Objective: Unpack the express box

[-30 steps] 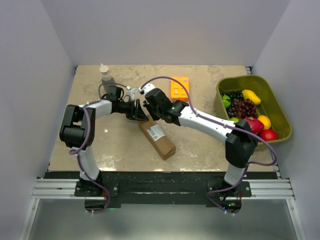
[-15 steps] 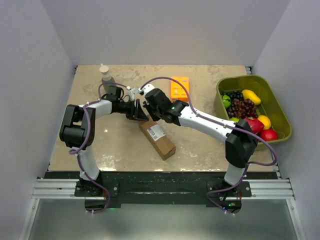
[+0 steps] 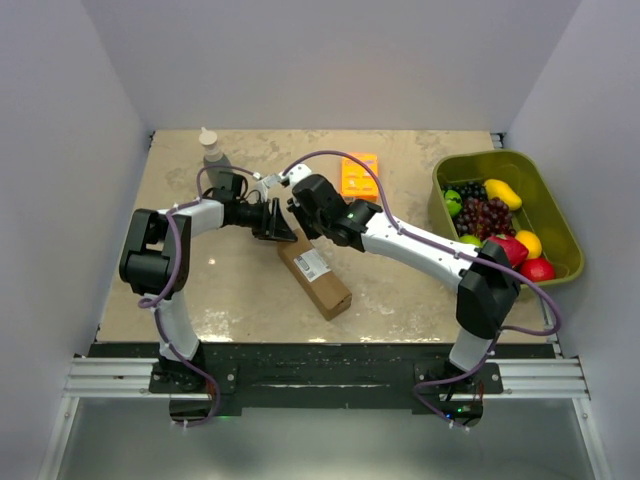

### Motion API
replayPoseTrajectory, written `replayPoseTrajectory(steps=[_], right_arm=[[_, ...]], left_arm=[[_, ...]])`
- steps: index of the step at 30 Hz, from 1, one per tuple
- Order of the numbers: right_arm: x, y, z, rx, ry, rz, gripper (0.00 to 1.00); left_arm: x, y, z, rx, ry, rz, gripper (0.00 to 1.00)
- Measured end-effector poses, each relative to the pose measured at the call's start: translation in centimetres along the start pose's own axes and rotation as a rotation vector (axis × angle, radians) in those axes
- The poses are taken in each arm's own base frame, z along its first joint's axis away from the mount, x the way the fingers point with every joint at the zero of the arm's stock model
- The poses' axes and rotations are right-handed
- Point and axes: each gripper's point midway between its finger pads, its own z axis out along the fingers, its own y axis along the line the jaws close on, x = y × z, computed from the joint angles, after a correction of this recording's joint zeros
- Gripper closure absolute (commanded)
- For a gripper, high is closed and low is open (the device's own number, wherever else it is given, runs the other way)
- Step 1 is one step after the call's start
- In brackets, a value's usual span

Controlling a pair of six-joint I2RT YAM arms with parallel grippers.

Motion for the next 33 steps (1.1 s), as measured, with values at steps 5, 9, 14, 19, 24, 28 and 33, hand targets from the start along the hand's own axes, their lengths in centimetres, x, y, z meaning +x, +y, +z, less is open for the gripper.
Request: replayPoseTrajectory(steps=[5,9,14,19,24,28,33], right_arm=[[-0.06,0.02,0.01,-0.001,-0.002,0.001,1.0],[-0.02,0.1,0.02,-0.005,-0.001,0.0,1.0],[0.21,0.4,0.19,-0.02,0.007,-0.001,1.0],[0.28,0.42,0.18,-0.021,0.01,-0.002,1.0],[0.33,0.36,0.17,-0.018,0.012,-0.002,1.0],[0.37,0.35,0.22,-0.017,0.013,-0.002,1.0],[0.83,0.43,0.69,-0.016,0.028,-0.003,1.0]], left_arm=[[0.0,-0.01,0.01,0.0,0.0,0.001,1.0],[-0.01,0.0,0.0,0.0,0.0,0.0,1.0],[-0.01,0.0,0.0,0.0,0.0,0.0,1.0],[-0.01,0.0,0.0,0.0,0.0,0.0,1.0],[-0.01,0.01,0.0,0.0,0.0,0.0,1.0],[-0.01,0.01,0.0,0.0,0.0,0.0,1.0],[0.0,0.0,0.01,0.0,0.0,0.001,1.0]])
